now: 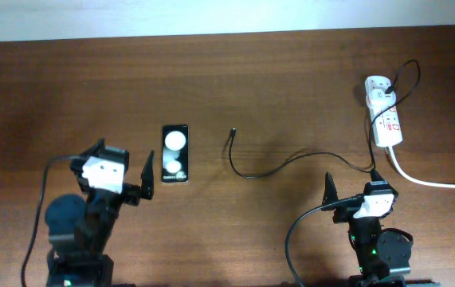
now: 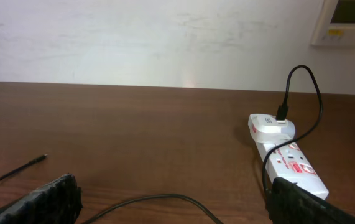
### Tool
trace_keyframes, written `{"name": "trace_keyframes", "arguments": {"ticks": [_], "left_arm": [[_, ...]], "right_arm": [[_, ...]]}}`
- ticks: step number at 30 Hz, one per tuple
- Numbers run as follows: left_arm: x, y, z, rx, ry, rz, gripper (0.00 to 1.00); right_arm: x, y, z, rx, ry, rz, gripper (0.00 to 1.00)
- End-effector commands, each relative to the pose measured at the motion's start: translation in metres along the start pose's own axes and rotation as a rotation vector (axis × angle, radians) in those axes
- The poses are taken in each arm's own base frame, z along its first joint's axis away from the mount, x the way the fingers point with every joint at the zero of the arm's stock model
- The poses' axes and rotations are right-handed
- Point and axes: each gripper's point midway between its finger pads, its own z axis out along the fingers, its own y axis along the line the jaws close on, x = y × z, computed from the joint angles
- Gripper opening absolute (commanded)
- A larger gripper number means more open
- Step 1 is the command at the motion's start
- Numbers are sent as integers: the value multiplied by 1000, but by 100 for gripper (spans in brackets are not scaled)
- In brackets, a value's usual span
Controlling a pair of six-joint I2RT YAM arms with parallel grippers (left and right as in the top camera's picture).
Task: Plug charger to phone and switch on socket
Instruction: 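Move the left gripper forward over the black smartphone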
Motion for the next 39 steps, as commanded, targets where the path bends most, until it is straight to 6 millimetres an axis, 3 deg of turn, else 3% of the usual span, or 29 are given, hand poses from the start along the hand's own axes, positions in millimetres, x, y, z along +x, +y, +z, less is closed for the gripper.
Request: {"name": "trace_keyframes", "arguments": {"ticks": [1, 11, 16, 24, 32, 39], "left_arm": [[-22, -2, 10, 58, 25, -19, 99], [-22, -7, 59, 206, 273, -112, 99], [-21, -4, 77, 235, 397, -146, 99], [-26, -17, 106, 314, 600, -136, 99], [4, -28, 110, 342, 792, -162, 99], [3, -31, 112, 363, 784, -172, 99]], "right_arm": [[1, 2, 0, -9, 0, 0, 99], [1, 2, 0, -9, 0, 0, 99], [1, 2, 0, -9, 0, 0, 99], [1, 2, 0, -9, 0, 0, 99], [1, 2, 0, -9, 0, 0, 99], [1, 2, 0, -9, 0, 0, 99]]}}
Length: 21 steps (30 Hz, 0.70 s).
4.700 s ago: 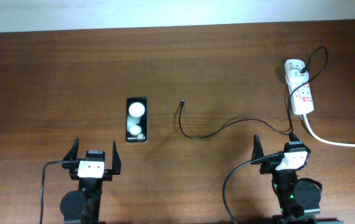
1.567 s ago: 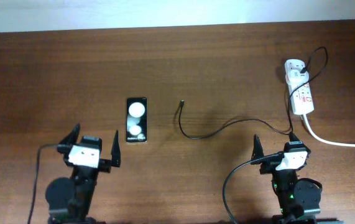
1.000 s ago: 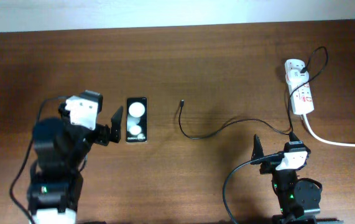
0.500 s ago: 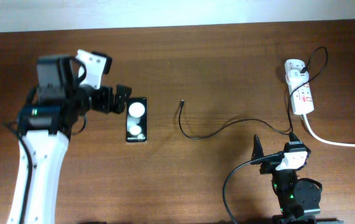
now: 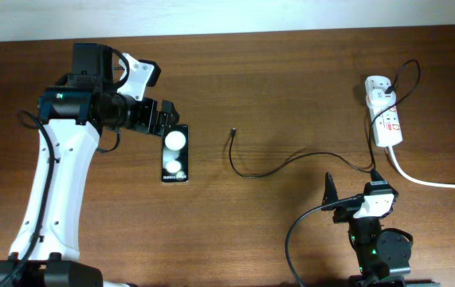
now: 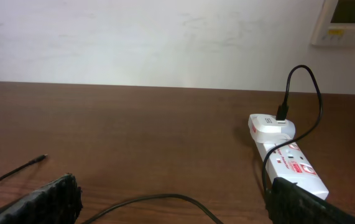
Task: Plug charger to phone and switch on socket
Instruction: 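Move the left gripper forward over the black smartphone, then lower the left gripper and close it on the smartphone's sides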
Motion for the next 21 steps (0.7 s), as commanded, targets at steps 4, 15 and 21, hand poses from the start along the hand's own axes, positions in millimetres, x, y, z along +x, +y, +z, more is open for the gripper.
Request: {"name": "trace_keyframes", "arguments": {"ticks": [4, 15, 21], "left_arm": [[-3, 11, 5, -47, 10, -84, 100], [34, 35, 77, -214, 248, -276, 97], [61, 37, 109, -268, 382, -298, 97]], "right_arm": [[1, 2, 0, -9, 0, 0, 99], [1, 2, 0, -9, 0, 0, 99], [1, 2, 0, -9, 0, 0, 99]]}}
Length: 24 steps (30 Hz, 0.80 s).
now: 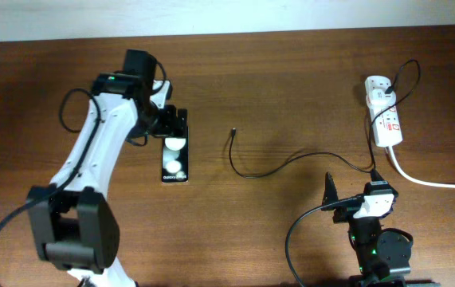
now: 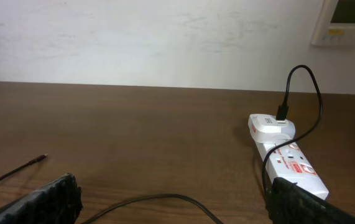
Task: Plug charger to phone and switch on socket
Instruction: 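Lower the left gripper and close it on the smartphone's sides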
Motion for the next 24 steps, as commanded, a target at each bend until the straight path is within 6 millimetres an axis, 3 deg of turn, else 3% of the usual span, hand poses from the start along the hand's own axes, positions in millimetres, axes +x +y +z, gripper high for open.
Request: {"name": "trace_keyframes", "arguments": {"ticks": [1, 11, 19, 24], "left_arm": [[5, 7, 23, -65, 68, -49, 97], [13, 0, 68, -83, 160, -78, 100], [20, 4, 91, -127, 209, -96, 100], [21, 8, 95, -149, 213, -113, 100]], "right_arm": [[1, 2, 0, -9, 0, 0, 99], [1, 2, 0, -9, 0, 0, 99], [1, 2, 0, -9, 0, -1, 99], [1, 2, 0, -9, 0, -1, 99]]}}
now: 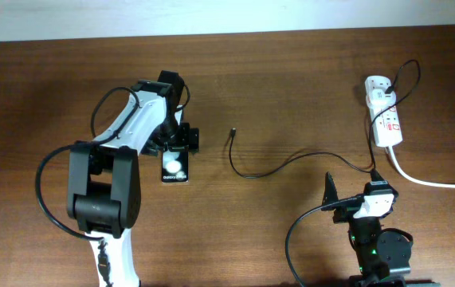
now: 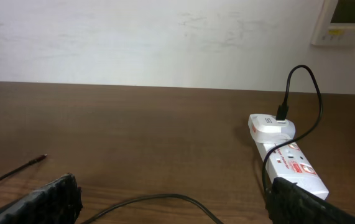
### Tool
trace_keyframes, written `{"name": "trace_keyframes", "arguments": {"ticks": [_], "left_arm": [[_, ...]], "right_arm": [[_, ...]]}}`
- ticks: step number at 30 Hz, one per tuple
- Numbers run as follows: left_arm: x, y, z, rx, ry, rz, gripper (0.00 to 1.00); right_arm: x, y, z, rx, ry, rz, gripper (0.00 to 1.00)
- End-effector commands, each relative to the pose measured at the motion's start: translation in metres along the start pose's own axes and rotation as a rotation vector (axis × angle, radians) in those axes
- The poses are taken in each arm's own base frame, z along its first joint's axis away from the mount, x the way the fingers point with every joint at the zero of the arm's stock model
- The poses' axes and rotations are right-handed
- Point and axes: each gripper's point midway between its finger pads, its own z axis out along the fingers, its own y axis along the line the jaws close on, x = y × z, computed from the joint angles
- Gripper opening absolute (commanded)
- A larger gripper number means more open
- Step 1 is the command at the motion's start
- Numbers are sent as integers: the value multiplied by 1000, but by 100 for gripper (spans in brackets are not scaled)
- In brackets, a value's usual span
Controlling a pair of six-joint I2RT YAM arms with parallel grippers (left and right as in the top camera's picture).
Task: Plug charger to phone and switch on socket
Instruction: 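Lower the left gripper and close it on the smartphone's sides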
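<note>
The black phone (image 1: 176,169) lies flat left of centre, two white circles lit on its screen. My left gripper (image 1: 173,143) is down over the phone's far half, open, a finger on either side; whether they touch it I cannot tell. The black charger cable (image 1: 279,166) curls across the middle, its free plug tip (image 1: 233,132) right of the phone and apart from it. The cable runs to a white adapter (image 1: 378,86) in the white socket strip (image 1: 387,123). My right gripper (image 1: 350,194) rests open near the front edge; its wrist view shows the cable (image 2: 158,199) between its fingers (image 2: 43,200), untouched, and the strip (image 2: 295,167).
A white mains cord (image 1: 438,182) leaves the strip toward the right edge. My left arm (image 1: 103,171) stretches from the front left up to the phone. A white wall panel (image 2: 348,22) hangs beyond the table's far edge.
My left gripper has moved from the phone's far end to a spot over its far half, nearer the front. Phone, cable and right arm are unchanged.
At first my left gripper sat folded at the front left, beside the phone's near end. Then it was stretched to the far left, open and level with the phone's far end. Later it was at that end, and now over the phone. The right arm stayed parked.
</note>
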Motion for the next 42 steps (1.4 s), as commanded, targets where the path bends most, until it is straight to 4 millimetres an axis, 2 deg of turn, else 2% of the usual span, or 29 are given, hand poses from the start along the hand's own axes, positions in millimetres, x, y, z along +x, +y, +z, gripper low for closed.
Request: {"name": "trace_keyframes", "arguments": {"ticks": [1, 10, 18, 30, 42], "left_arm": [[-5, 4, 3, -26, -7, -29, 99], [2, 5, 14, -31, 17, -59, 100], [8, 7, 26, -31, 28, -101, 93], [10, -1, 26, -33, 28, -79, 90], [10, -1, 26, -36, 28, -46, 89]], "right_arm": [[2, 2, 0, -9, 0, 0, 99], [2, 2, 0, -9, 0, 0, 99], [2, 2, 0, -9, 0, 0, 99], [2, 2, 0, -9, 0, 0, 99], [2, 2, 0, -9, 0, 1, 99]]}}
